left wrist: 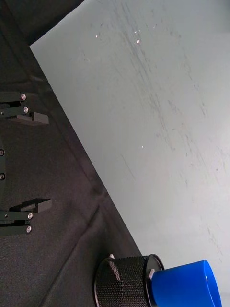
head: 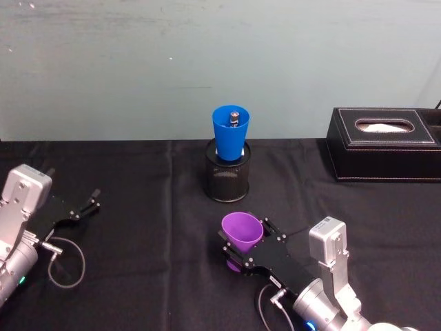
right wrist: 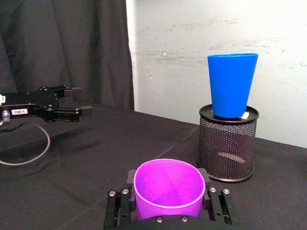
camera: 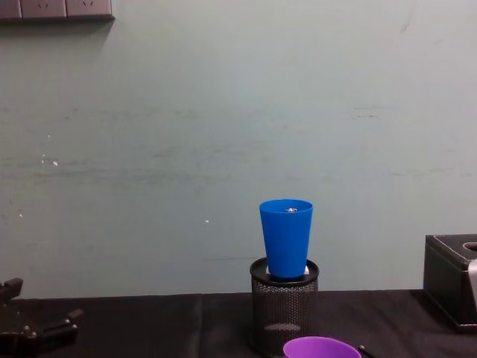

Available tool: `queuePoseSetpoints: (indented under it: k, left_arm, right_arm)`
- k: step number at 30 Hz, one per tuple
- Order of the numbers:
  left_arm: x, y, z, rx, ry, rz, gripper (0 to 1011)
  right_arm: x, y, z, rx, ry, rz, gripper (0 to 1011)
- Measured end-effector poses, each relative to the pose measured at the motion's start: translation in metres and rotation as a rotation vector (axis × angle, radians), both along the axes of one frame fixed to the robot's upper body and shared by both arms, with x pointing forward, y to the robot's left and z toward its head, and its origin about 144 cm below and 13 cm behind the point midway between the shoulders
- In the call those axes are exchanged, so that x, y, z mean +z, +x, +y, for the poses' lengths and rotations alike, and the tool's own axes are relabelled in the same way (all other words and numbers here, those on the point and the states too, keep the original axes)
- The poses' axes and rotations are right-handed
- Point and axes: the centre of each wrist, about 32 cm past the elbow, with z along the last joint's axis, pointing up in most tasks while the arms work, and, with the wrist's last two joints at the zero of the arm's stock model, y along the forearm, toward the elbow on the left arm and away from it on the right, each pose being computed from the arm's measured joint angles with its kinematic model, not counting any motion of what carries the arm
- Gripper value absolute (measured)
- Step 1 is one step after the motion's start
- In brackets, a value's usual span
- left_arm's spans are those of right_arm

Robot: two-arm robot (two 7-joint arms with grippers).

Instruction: Pick up one cup with a gripper and tap it against the other cup.

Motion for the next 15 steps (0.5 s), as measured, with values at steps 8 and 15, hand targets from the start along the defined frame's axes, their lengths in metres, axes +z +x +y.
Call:
queuePoseSetpoints:
  k: [8, 15]
  left_arm:
    - [0.0, 0.0, 0.0, 0.0, 0.0, 0.0, 1000]
    - [0.0, 0.0, 0.0, 0.0, 0.0, 0.0, 1000]
  right_arm:
    - [0.0001, 0.0002, -0.0001, 0.0, 0.001, 0.0, 844]
    - [0.0003, 0.0003, -0.0002, 0.0, 0.001, 0.0, 1002]
